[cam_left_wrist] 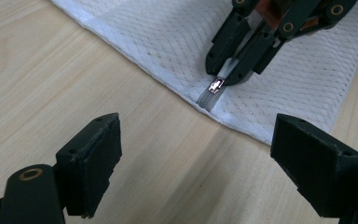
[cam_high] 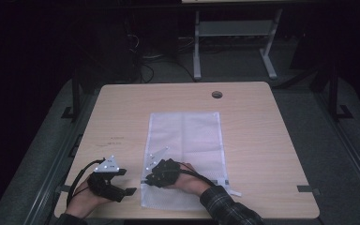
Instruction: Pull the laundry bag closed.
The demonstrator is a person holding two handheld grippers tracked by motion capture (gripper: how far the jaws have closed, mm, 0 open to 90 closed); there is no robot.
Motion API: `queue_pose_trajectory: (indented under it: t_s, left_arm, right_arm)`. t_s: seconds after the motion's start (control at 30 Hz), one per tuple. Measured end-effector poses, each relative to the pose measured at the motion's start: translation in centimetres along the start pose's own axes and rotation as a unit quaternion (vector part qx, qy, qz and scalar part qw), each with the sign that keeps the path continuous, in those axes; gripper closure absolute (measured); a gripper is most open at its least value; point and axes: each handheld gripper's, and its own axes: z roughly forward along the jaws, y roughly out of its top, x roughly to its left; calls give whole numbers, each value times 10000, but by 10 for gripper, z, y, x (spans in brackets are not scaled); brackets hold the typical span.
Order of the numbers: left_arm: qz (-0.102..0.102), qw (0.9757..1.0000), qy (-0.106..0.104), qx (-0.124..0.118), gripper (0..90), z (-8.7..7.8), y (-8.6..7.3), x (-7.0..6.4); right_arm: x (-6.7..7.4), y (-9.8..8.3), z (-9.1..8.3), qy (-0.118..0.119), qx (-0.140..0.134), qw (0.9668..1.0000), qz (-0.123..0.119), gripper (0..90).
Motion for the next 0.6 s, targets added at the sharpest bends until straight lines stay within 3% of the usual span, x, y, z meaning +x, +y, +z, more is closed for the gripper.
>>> queue_pose_trajectory:
  t_s: [0.33,0.6]
  left_arm:
    - [0,10000,-11,4,156,1,0,0]
    - [-33,9999,-141,-26,192,1,3,-1]
  right_arm:
    - [0,4,-9,91,-137,9999,40,812]
    - [-1,6,-18,205,-188,9996,11,817]
